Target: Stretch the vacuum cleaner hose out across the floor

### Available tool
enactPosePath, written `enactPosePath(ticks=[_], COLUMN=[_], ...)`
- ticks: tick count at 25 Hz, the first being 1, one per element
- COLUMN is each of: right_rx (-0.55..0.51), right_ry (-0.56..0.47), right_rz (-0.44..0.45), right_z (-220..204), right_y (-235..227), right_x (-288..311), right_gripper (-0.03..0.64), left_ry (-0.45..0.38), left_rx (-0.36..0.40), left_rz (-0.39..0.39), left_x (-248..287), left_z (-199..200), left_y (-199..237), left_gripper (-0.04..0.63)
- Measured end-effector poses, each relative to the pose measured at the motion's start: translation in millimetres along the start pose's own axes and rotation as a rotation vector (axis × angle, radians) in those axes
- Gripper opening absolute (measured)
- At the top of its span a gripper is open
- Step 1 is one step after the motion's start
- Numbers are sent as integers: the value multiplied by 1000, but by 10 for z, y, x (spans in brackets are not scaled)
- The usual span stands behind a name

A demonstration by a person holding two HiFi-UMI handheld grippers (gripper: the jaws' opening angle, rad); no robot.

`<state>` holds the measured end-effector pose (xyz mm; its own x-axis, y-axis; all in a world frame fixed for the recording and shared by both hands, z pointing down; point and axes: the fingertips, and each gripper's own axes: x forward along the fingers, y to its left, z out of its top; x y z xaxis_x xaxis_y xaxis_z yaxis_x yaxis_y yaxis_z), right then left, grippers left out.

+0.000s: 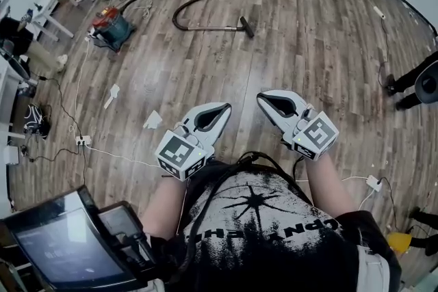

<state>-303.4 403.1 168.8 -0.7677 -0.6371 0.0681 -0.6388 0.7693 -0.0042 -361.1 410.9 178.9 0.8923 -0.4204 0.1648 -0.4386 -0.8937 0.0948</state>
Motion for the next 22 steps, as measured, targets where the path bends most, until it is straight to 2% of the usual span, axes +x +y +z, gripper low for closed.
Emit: enactPosePath(ticks=[7, 14, 22], right_rx=[-2, 22, 29], right_ry=[0, 6, 10], right_rz=[22, -18, -59], right_z=[-104, -284, -277], right_y=[44, -53, -295], right_x=[-103, -178, 72], right_gripper=[7, 8, 6], left_ry=[10, 22, 23], left_rx=[-1, 1, -5], left_rz=[-3, 1, -32], left_x=[82, 141, 234], left_z=[-68, -173, -165], left_y=[-57, -39, 301], left_gripper=[2, 2, 2])
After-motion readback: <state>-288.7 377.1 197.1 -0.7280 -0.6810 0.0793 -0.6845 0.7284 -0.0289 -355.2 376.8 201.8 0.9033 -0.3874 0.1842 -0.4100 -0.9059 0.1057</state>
